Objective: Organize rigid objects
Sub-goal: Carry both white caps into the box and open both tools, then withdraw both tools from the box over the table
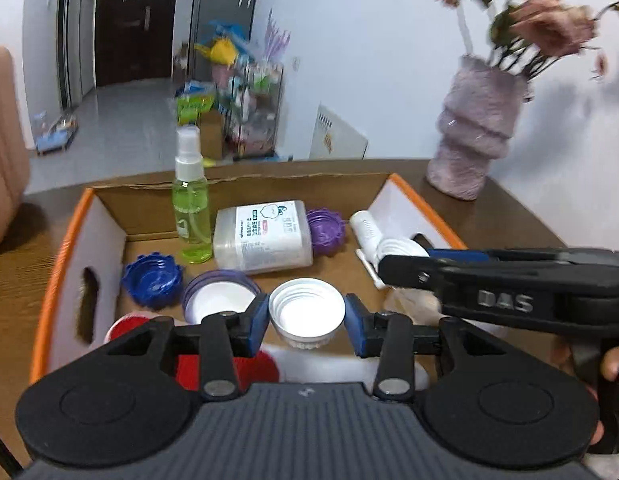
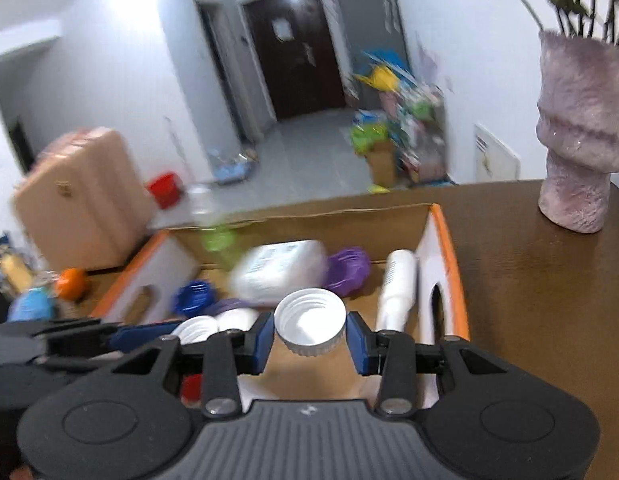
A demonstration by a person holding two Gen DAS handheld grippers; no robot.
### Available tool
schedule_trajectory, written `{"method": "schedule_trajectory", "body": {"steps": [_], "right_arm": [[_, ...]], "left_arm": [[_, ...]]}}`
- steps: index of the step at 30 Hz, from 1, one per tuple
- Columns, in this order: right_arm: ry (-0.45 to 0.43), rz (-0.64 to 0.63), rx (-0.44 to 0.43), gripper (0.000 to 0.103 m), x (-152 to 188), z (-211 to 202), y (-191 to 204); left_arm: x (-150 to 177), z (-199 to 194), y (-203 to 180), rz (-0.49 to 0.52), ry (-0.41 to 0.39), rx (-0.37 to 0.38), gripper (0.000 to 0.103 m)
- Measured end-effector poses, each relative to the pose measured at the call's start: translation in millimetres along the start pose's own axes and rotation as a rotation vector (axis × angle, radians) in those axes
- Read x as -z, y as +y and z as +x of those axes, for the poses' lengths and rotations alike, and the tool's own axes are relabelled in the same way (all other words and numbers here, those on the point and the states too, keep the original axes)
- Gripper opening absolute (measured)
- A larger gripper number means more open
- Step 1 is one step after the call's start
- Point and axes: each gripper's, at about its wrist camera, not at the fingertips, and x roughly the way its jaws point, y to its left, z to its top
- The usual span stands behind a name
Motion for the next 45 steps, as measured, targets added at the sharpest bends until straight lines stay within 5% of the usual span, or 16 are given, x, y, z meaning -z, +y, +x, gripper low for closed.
{"method": "schedule_trajectory", "body": {"steps": [4, 7, 15, 19, 25, 31, 41, 45], "right_arm": [[0.050, 0.021, 0.034, 0.041, -13, 36, -8], [0.038, 0.027, 0.038, 0.054, -14, 44, -11], [-0.043, 0.008, 0.042, 0.056, -14, 1, -11], [-0.085, -0.036, 0.052, 0.058, -2, -40, -1], [-0.185, -0.122, 0.018, 0.066, 61, -127, 24], [-0.239, -0.167, -0.011, 0.073, 145, -199, 50], [-0.203, -0.215, 0.007, 0.079, 278, -259, 80], [-0.184, -0.179, 0.000, 0.078, 300, -267, 79]], "left_arm": [[-13, 40, 5, -0.025, 0.069, -0.017, 0.045], [-15, 47, 8, -0.029, 0.067, -0.011, 0.055], [-12, 15, 23, -0.049, 0.010, -0.035, 0.062], [-2, -24, 26, -0.041, -0.044, -0.077, 0.075], [54, -103, 23, 0.014, -0.155, -0.195, 0.079], [133, -187, 4, 0.057, -0.211, -0.225, 0.085], [261, -285, -38, 0.076, -0.254, -0.266, 0.091], [271, -290, -49, 0.062, -0.248, -0.249, 0.091]]}}
